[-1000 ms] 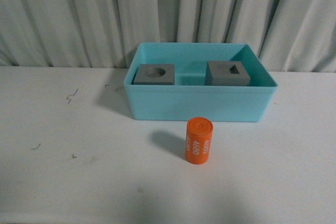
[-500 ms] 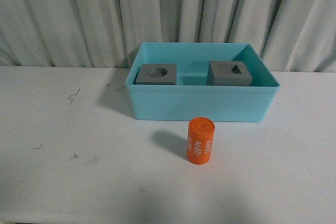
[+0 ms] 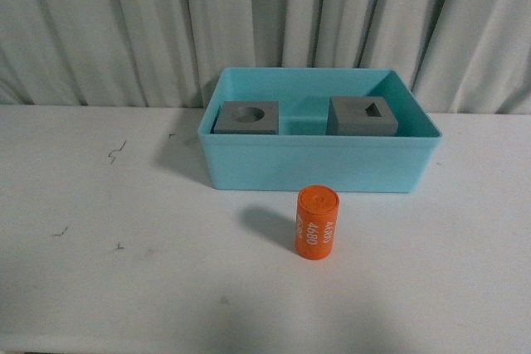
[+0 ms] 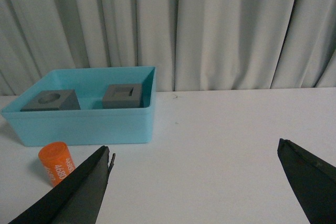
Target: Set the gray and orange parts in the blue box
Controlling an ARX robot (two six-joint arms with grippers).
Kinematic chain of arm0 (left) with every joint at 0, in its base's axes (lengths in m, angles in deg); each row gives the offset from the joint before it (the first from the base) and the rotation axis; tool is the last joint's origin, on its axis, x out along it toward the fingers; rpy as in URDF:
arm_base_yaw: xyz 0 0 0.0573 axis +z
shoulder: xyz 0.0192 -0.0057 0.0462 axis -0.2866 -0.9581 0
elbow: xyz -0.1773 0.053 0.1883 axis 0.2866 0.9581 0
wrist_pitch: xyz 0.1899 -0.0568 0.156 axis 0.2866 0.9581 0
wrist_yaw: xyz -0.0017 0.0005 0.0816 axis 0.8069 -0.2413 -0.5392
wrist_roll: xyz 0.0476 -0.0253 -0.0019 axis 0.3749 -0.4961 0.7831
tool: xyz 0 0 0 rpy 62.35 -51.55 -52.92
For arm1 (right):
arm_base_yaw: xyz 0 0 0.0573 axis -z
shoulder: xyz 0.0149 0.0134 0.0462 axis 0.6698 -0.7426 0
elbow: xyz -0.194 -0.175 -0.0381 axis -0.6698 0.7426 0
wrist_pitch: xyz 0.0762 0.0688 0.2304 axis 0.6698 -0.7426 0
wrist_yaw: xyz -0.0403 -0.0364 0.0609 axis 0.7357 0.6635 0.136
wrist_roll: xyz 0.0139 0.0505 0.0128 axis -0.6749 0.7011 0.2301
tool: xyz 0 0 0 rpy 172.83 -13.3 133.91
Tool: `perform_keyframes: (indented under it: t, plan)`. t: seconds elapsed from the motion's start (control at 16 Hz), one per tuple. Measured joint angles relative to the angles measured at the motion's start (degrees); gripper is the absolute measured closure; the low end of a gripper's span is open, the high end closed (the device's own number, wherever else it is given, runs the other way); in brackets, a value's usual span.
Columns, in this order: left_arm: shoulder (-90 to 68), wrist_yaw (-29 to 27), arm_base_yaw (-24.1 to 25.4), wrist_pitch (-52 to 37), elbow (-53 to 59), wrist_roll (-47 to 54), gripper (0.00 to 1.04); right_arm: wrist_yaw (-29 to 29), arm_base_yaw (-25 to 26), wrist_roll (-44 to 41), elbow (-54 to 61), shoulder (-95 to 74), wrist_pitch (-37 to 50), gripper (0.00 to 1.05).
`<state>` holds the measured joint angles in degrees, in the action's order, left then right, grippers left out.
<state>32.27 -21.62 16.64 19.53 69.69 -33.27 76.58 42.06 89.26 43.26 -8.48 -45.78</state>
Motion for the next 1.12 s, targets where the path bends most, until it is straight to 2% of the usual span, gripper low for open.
perform_keyframes:
  t: [0.25, 0.31, 0.38, 1.12]
  plan:
    - [3.6, 0.0, 0.0, 3.5, 0.0, 0.0, 1.03, 0.0, 0.0, 0.0, 0.0, 0.0, 0.0, 0.06]
    - [8.9, 0.0, 0.0, 11.8, -0.2, 0.0, 1.03, 0.0, 0.0, 0.0, 0.0, 0.0, 0.0, 0.06]
    - [13.0, 0.0, 0.0, 13.1, -0.2, 0.0, 1.03, 0.0, 0.0, 0.0, 0.0, 0.0, 0.0, 0.06]
    - [12.8, 0.0, 0.0, 13.6, -0.2, 0.0, 1.03, 0.0, 0.0, 0.0, 0.0, 0.0, 0.0, 0.06]
